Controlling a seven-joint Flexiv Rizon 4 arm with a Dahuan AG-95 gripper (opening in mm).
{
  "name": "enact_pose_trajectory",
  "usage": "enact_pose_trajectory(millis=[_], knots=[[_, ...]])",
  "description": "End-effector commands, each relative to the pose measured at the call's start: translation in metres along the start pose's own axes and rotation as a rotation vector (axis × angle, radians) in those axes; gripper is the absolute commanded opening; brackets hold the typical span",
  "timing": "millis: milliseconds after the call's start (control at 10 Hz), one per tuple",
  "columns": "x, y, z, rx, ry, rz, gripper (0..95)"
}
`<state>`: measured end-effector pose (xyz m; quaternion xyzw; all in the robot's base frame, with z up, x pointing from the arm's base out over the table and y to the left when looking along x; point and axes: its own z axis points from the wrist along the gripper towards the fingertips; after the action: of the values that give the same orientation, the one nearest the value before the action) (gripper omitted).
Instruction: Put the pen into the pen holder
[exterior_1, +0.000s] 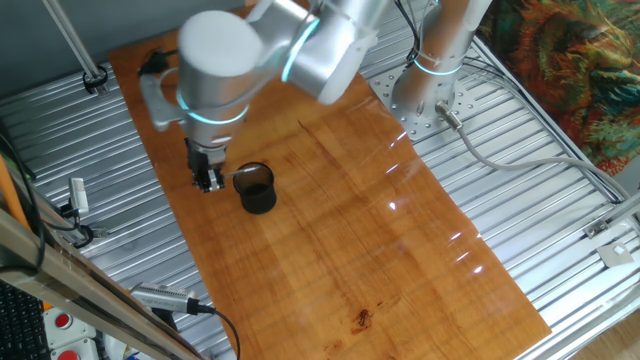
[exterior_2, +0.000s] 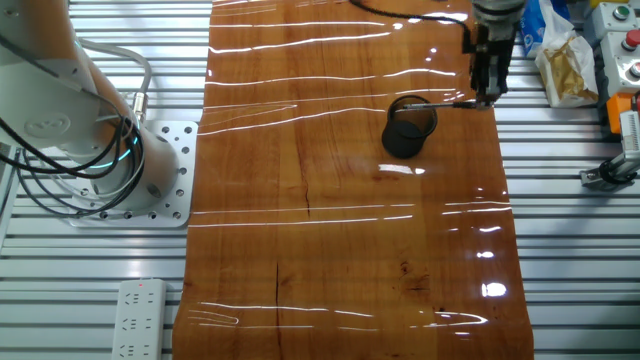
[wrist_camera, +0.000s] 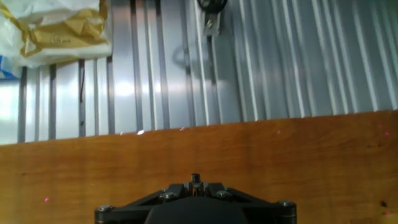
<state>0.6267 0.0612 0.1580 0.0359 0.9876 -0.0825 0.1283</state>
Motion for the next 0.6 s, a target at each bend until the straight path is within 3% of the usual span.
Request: enact_pose_trajectory(millis=[100, 600], knots=[[-0.0036, -0.0003, -0.0011, 0.009, -0.038, 0.023, 0.0], [-0.0085, 0.0016, 0.0041, 0.0, -0.082, 0.057, 0.0]])
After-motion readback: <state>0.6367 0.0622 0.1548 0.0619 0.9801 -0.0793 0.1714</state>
